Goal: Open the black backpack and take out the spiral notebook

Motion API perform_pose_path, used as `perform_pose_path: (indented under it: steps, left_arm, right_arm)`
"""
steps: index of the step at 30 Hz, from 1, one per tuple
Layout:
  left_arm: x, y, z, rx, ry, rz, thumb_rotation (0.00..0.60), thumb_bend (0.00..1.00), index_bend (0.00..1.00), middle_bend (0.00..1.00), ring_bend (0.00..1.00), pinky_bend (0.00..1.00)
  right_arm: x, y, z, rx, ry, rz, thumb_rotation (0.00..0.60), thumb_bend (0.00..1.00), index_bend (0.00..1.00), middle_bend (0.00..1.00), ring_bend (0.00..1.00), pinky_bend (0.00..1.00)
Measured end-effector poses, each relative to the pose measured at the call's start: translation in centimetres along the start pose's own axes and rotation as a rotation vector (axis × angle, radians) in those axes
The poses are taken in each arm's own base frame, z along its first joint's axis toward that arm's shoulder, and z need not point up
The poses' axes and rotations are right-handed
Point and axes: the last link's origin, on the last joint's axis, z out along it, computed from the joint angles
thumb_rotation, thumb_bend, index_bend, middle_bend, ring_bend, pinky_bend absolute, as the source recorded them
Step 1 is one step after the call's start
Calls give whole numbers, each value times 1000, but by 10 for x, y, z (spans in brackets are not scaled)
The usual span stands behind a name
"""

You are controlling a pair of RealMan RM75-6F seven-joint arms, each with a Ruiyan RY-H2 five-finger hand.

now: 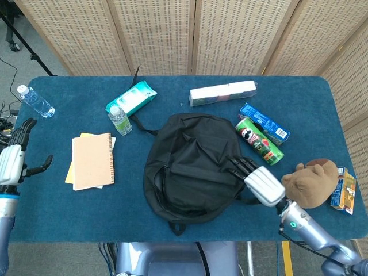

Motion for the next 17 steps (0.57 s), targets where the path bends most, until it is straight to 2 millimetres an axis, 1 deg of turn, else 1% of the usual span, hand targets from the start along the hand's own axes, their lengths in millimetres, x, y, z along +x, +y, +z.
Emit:
perform_pose_path:
  steps: [2, 4, 6, 11, 15, 17]
  left_arm:
    - [3, -4, -16, 18, 15, 12, 600, 326, 0, 0, 0, 0]
    - [4, -7, -30, 28, 12, 43, 600, 310, 0, 0, 0, 0]
    - [4, -8, -37, 32, 8, 74, 600, 303, 0, 0, 0, 0]
    - [3, -11, -62, 66, 13, 110, 600, 291, 0, 0, 0, 0]
    - [2, -9, -72, 62, 18, 157, 600, 305, 0, 0, 0, 0]
    - [2, -7, -78, 64, 22, 160, 600, 312, 0, 0, 0, 0]
  right_arm:
    - [7, 17, -17, -45, 56, -72, 600, 0, 166, 0, 0, 109]
    - [13, 36, -40, -114, 110, -129, 600, 0, 166, 0, 0, 89]
    - [15, 49, -62, -181, 147, -143, 600, 0, 166, 0, 0, 59]
    - [16, 59, -86, -283, 211, -66, 600, 0, 119, 0, 0, 15]
    - [13, 63, -118, -442, 303, 7, 600, 0, 106, 0, 0, 11]
    - [12, 61, -128, -496, 328, 39, 600, 0, 106, 0, 0, 11]
